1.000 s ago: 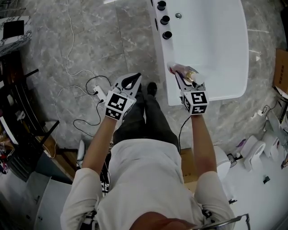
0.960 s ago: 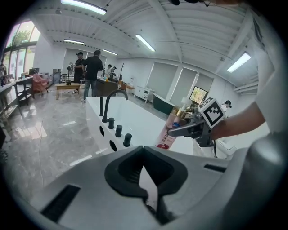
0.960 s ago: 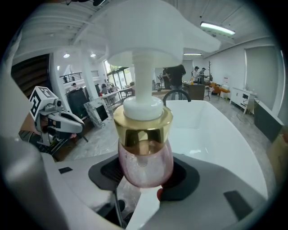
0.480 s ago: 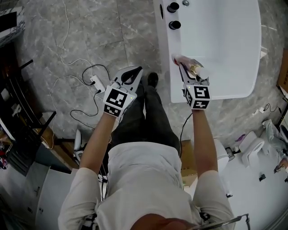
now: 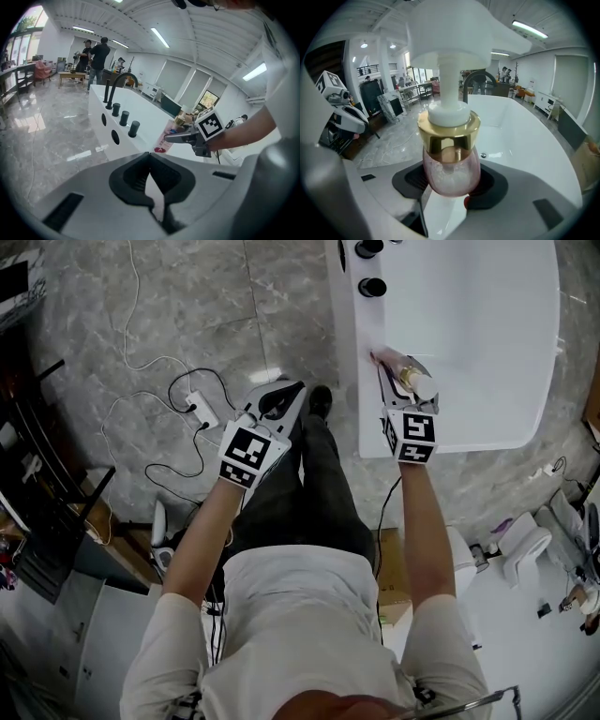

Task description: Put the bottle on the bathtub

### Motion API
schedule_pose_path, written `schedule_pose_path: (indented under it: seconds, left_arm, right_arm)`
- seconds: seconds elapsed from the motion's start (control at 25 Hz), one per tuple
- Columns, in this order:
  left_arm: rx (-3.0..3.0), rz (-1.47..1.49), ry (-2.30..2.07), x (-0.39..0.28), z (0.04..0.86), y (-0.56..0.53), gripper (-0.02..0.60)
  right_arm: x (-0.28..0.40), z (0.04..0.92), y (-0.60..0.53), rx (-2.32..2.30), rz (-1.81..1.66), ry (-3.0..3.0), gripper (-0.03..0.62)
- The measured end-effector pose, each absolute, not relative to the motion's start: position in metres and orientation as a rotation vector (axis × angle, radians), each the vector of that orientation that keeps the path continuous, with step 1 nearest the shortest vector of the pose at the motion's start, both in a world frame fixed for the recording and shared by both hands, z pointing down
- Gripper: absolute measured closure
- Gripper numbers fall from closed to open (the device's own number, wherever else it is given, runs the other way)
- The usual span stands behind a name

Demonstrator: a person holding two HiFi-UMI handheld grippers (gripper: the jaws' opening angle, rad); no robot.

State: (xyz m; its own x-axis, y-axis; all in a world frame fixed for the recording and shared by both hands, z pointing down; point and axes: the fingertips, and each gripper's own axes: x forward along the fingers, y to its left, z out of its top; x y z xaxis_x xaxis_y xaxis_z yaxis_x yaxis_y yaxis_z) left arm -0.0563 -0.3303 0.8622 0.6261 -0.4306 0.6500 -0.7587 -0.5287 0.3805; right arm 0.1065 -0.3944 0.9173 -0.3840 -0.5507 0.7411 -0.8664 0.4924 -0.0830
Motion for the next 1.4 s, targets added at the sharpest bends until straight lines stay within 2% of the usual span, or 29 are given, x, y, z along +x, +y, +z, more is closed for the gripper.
schedule_pose_path:
  seconds: [1.0,1.4]
  left_arm:
    - [2.075,0.625,-1.026,-0.076,0.880,-0.316,0.574]
    - [2.038,0.583,-1.097,-0.088,0.868,-0.309,0.574]
  right_arm:
    - [0.098,0.926,-0.393,1.216,0.510,-2.088,0.345]
    - [0.100,0.917,-0.390,1.157,0.511,-2.132,0.303]
